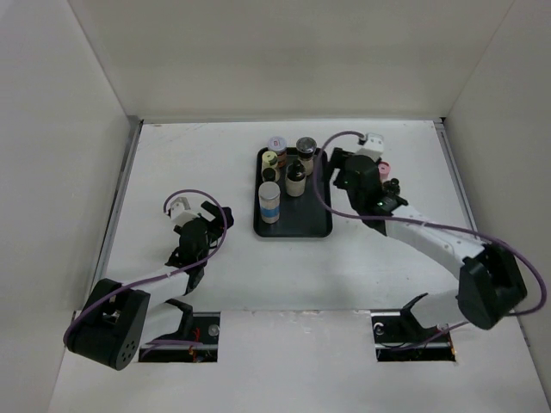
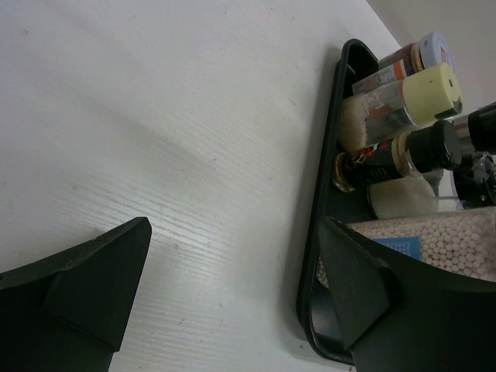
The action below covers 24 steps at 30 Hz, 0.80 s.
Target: Organize the condiment bottles
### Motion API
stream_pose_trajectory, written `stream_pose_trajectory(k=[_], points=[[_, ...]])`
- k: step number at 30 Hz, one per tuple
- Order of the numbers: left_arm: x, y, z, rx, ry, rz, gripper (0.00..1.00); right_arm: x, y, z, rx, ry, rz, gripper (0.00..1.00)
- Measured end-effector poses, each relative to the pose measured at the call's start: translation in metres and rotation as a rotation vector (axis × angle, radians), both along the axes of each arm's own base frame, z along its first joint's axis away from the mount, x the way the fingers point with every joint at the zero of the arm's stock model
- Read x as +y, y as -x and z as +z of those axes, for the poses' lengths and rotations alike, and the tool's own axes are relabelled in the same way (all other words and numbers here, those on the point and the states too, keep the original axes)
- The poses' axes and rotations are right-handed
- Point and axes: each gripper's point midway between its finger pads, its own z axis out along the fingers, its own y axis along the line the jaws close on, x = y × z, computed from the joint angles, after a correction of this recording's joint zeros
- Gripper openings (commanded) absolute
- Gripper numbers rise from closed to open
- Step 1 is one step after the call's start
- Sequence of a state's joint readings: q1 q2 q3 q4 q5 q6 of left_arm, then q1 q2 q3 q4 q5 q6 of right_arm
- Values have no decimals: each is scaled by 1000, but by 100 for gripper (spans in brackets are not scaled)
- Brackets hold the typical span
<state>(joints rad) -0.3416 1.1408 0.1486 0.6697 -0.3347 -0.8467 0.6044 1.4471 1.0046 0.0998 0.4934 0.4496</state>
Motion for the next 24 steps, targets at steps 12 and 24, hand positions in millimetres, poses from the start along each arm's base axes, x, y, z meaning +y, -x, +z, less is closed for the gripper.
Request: stream_pose_trajectory(k=[12,24], points=[[-4,0,-2,8,7,-11,90,-198,39,-28,38,115,-537,100],[-5,0,-3,11,12,-17,90,-206,8,-97,248,146,-503,81]])
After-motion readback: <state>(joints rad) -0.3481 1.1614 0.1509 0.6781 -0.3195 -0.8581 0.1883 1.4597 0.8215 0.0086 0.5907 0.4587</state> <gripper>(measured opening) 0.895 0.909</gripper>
